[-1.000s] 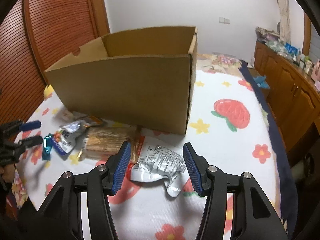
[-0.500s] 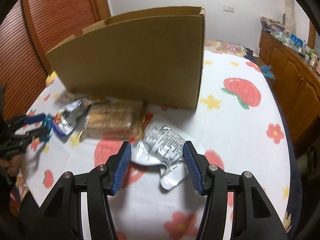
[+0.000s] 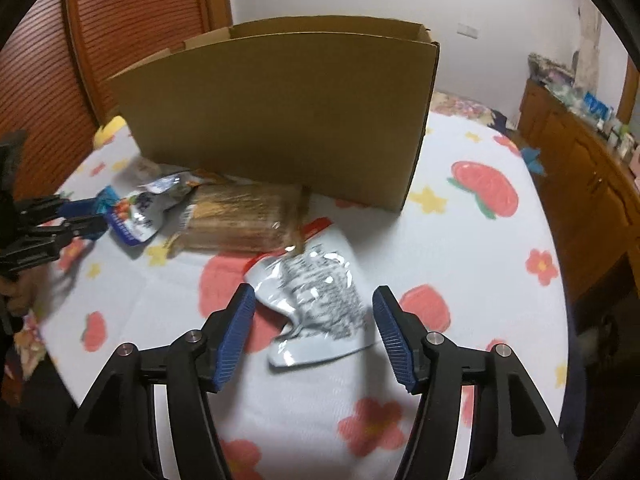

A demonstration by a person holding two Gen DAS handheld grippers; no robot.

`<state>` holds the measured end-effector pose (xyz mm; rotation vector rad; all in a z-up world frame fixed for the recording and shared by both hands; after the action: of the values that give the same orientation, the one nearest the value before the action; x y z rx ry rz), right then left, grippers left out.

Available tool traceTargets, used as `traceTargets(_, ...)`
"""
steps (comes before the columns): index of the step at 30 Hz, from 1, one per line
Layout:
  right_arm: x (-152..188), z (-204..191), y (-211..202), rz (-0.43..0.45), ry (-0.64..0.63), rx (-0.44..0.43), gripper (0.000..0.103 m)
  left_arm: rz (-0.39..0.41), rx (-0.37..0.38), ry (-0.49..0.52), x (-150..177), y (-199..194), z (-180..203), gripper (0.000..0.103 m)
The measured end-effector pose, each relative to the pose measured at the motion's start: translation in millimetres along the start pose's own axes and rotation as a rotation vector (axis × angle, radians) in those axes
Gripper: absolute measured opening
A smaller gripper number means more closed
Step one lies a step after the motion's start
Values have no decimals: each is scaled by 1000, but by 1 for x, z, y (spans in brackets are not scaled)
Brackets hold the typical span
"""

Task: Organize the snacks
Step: 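Grasp the blue foil candy with the left tool while the right tool grasps the white foil packet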

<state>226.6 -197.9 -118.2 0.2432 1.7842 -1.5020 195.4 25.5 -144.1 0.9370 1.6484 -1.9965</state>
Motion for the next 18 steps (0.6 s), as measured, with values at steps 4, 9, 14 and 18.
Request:
traceTargets(4,-6,-4,10,-9,-21,-15,67,2,5,-2,0,0,-1,38)
traceTargets(9,-7,-7,21,-30,-44,-6,73,8,3,-14,-1,1,-3,38)
traceTargets(14,-4,-5,25,-40,-74,4,79,13,4,-22,-1,1,-4,32)
traceTargets(18,-4,-2,26,-38,-69,0,82,26,9,-14,-1,-2,-2,27)
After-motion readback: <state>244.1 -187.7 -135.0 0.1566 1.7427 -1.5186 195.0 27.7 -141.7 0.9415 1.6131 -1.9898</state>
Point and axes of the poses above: each gripper's, at about its wrist camera, not at the fingertips, and y roughly the way its jaws point, z to its right, x to its underside, the point moved 6 cm from there along y, roughly the way its jaws point, and after that the axes turned 2 degrees about z, right-handed, at the moved point
